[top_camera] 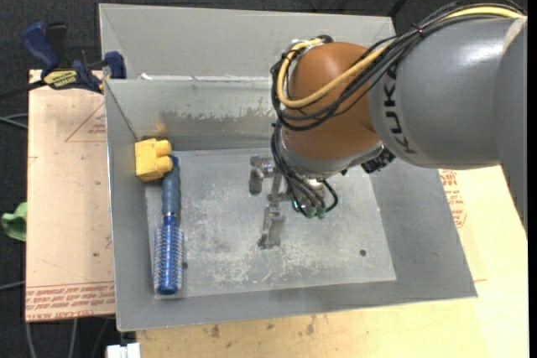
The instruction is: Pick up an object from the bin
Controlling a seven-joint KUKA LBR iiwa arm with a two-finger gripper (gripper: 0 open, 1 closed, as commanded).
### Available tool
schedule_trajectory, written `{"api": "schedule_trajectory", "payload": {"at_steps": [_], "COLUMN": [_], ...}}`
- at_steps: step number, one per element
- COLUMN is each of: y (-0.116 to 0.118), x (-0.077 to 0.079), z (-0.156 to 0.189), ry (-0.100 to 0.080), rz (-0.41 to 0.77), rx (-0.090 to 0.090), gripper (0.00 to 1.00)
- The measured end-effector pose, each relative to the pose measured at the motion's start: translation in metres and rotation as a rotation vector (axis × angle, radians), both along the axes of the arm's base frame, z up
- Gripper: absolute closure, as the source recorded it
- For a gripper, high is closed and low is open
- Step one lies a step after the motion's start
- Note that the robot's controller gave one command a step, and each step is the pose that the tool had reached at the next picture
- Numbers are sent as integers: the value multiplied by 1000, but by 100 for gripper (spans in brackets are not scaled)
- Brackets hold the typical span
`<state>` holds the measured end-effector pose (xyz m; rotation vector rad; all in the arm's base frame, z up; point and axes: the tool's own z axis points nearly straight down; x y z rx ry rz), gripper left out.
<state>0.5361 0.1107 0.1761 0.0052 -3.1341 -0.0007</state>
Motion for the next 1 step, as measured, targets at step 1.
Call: {"api": "schedule_trajectory", "payload": {"at_steps": [1], "y": [119], "x": [-5], "z": [7], "ry": [-11], "rz": [231], "rx": [5], "gripper": [0]}}
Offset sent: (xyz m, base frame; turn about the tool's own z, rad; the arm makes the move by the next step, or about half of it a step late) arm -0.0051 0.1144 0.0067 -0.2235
